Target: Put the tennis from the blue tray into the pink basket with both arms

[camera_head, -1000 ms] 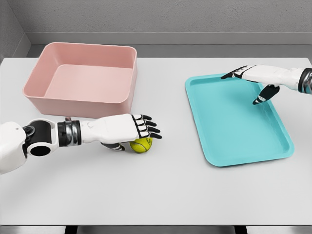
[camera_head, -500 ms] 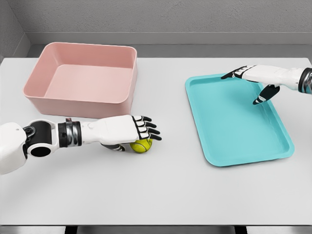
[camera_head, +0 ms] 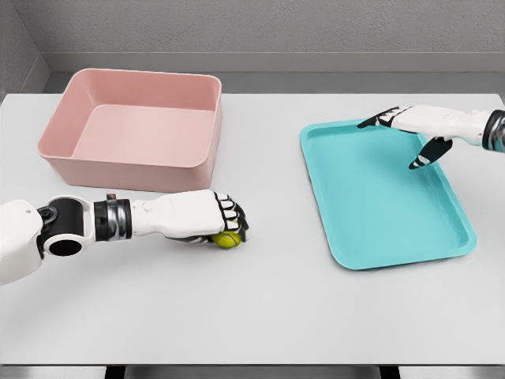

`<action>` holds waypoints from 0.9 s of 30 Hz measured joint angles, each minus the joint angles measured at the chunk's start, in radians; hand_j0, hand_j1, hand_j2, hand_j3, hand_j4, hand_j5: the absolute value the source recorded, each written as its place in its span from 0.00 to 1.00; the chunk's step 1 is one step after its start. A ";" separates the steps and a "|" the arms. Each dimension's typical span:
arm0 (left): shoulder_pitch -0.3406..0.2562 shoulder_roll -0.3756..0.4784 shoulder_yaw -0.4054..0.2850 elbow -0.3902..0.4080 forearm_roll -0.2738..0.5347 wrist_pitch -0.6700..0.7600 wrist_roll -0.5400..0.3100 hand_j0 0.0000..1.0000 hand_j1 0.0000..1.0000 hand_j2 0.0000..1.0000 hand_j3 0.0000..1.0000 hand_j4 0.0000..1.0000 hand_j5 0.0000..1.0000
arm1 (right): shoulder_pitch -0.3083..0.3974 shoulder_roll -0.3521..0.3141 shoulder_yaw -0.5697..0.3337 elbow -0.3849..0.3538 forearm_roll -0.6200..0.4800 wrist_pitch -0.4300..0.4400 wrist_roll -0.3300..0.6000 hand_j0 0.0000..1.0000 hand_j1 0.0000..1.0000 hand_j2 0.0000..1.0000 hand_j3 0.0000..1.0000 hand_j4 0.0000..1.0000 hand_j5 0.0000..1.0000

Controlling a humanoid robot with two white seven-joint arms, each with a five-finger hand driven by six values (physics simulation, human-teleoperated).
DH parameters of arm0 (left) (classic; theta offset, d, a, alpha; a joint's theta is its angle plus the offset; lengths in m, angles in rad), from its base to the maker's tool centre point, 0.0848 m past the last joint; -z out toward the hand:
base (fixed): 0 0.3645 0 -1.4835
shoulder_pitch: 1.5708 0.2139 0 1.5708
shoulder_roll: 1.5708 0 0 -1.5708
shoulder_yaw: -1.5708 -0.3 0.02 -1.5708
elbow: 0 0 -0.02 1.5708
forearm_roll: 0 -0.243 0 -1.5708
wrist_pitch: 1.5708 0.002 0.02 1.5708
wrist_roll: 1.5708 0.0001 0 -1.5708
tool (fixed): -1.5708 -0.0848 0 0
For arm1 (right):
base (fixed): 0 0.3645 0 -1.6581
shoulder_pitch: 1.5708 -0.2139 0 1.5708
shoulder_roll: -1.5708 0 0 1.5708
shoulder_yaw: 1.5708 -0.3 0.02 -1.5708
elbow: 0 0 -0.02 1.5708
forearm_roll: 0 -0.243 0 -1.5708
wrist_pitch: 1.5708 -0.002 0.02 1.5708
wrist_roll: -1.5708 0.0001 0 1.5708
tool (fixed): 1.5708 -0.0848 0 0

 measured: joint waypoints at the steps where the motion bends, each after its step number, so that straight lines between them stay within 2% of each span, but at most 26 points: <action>1: 0.000 0.000 0.000 0.000 0.001 0.000 0.000 0.54 0.54 0.54 0.54 0.54 0.54 | 0.002 0.000 -0.001 0.000 0.000 0.000 0.000 1.00 1.00 1.00 1.00 1.00 1.00; 11: 0.000 0.005 0.004 -0.006 0.001 -0.002 0.000 0.53 0.53 0.53 0.53 0.53 0.53 | 0.002 0.000 -0.005 0.001 0.000 0.000 0.000 1.00 1.00 1.00 1.00 1.00 1.00; 21: -0.002 0.084 0.046 -0.101 0.010 -0.009 0.001 0.53 0.53 0.53 0.53 0.53 0.53 | 0.008 -0.001 -0.012 0.000 0.000 0.000 0.000 1.00 1.00 1.00 1.00 1.00 1.00; 27: -0.003 0.107 0.067 -0.132 0.016 -0.011 0.002 0.53 0.53 0.53 0.53 0.53 0.53 | 0.008 -0.001 -0.013 -0.001 0.000 0.000 0.000 1.00 1.00 1.00 1.00 1.00 1.00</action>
